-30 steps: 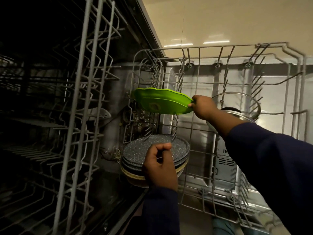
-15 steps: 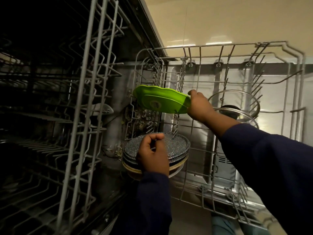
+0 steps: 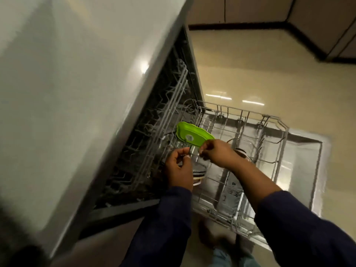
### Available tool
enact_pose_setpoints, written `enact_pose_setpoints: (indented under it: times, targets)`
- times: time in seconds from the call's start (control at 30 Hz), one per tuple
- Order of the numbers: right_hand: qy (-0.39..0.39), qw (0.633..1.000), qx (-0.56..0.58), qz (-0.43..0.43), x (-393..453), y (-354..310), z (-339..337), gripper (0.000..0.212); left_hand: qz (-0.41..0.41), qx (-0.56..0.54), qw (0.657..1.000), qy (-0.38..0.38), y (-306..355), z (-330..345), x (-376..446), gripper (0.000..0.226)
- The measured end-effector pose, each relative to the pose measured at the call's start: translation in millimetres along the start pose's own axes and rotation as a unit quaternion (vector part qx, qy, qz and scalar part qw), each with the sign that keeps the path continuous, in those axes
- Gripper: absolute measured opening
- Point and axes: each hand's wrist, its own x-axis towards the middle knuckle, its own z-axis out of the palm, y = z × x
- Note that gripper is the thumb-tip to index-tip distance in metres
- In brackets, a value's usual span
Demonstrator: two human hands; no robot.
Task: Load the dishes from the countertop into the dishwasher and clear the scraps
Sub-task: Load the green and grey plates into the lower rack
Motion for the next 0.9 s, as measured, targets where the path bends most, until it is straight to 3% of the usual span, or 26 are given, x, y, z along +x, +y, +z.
enact_pose_setpoints:
  times: [0.17,0.33,0.43,0.6,0.77,0.9]
  targets:
    - [-0.06,0.99,0.098,-0.077,-122.9,-106.0,-20.5,0.022,0.085,0.021,0.996,0.01,63.8,-67.2,-76.3,0.01]
    - [-0.128,0.978,0.04,-0.16,-200.9,-198.0,-4.1,0.026,0.156,-0.008,0.985,0.072,109.2,-162.6,-130.8,0.015]
    - [-0.125,0.966,0.026,-0.223,-237.7,-255.8,48.5,0.024,0.183,-0.025,0.973,0.14,112.8,-241.3,-158.8,0.019]
    - [-0.163,0.939,0.098,-0.287,-313.2,-335.2,192.7,0.013,0.154,-0.016,0.954,0.255,73.6,-408.4,-227.4,0.023]
    - [-0.268,0.911,0.055,-0.308,-392.8,-384.4,337.0,0.015,0.095,-0.037,0.924,0.369,17.6,-563.3,-305.9,0.025]
    - [-0.312,0.886,-0.035,-0.342,-449.4,-407.7,428.9,0.011,0.044,-0.034,0.876,0.479,-30.9,-652.0,-365.1,0.022]
